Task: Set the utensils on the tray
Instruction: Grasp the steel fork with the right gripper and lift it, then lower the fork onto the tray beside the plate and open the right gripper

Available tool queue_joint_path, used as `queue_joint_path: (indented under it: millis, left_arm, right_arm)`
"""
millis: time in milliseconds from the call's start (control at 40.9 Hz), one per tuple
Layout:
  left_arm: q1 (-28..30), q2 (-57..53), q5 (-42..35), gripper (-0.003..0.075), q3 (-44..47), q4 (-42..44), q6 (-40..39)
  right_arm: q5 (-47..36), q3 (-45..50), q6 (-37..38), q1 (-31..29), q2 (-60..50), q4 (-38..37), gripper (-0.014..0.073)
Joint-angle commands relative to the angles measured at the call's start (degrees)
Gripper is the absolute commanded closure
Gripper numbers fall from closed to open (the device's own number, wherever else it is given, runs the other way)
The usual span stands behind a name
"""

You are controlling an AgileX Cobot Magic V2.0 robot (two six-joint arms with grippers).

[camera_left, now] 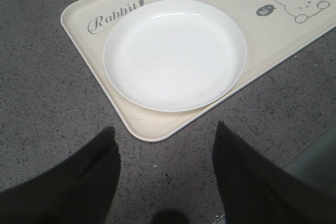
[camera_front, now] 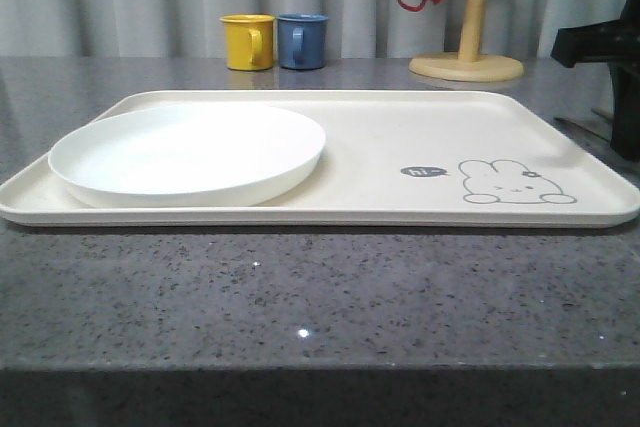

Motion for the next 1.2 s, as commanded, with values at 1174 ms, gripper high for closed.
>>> queue_joint_path:
  millis: [1174]
  left_arm:
    - [-0.29,0.06,-3.82,0.0331,-1.55,0.13,-0.56]
  right_arm:
    - [-1.72,-14.91,27.62,20.03,3.54,3.15,0.0596]
